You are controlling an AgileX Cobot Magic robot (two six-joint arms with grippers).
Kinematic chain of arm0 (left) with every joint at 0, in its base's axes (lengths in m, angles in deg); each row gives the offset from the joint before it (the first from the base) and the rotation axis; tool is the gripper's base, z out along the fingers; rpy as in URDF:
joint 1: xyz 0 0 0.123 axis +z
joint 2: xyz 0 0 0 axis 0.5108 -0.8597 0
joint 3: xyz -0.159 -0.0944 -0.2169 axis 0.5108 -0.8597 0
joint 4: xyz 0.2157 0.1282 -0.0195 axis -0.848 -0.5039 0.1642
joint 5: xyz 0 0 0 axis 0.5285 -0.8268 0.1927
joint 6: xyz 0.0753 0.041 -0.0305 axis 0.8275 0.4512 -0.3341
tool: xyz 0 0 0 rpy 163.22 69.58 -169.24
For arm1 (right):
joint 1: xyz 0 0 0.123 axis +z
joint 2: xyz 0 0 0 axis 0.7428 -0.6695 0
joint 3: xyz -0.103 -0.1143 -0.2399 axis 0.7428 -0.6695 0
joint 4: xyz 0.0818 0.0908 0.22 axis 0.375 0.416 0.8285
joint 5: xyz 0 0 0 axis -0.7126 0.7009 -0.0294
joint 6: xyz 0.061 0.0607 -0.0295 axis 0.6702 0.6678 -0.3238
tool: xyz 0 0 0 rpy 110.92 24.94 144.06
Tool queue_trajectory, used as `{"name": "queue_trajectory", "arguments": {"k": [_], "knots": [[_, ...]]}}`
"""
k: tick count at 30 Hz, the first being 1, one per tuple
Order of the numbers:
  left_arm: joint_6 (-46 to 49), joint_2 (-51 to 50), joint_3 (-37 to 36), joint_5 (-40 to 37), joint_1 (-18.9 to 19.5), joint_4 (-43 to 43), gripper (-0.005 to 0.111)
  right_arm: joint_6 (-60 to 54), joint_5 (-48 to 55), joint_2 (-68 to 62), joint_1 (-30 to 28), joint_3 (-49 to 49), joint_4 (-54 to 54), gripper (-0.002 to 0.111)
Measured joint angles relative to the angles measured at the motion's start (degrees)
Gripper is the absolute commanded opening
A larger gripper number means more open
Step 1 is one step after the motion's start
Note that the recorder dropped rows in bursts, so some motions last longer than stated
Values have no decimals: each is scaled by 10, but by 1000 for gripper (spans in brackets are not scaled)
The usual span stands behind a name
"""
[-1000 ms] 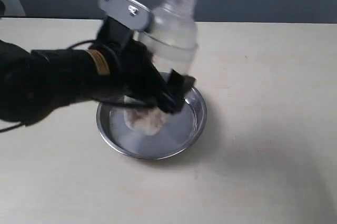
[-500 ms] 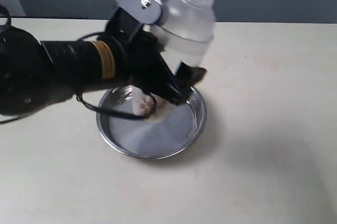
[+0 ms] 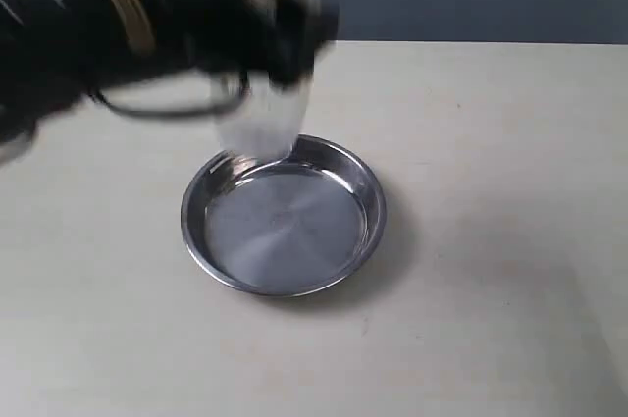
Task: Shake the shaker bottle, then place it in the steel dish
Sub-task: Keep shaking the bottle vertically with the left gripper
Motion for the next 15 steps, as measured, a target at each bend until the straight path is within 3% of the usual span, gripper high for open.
{"name": "queue_trajectory", "arguments": {"k": [2,4,8,11,15], "knots": [[-1,-19,-16,-56,-1,-3,0,0,0,0,0,0,0,-1],[5,9,1,-64,-1,-29,0,0,0,0,0,0,0,-1],[11,71,48,16,3,-14,0,0,0,0,0,0,0,-1],[12,33,-8,37,0,39,0,0,0,0,0,0,0,-1],[14,-14,-41,-45,0,56,0,0,0,0,0,0,0,-1]]}}
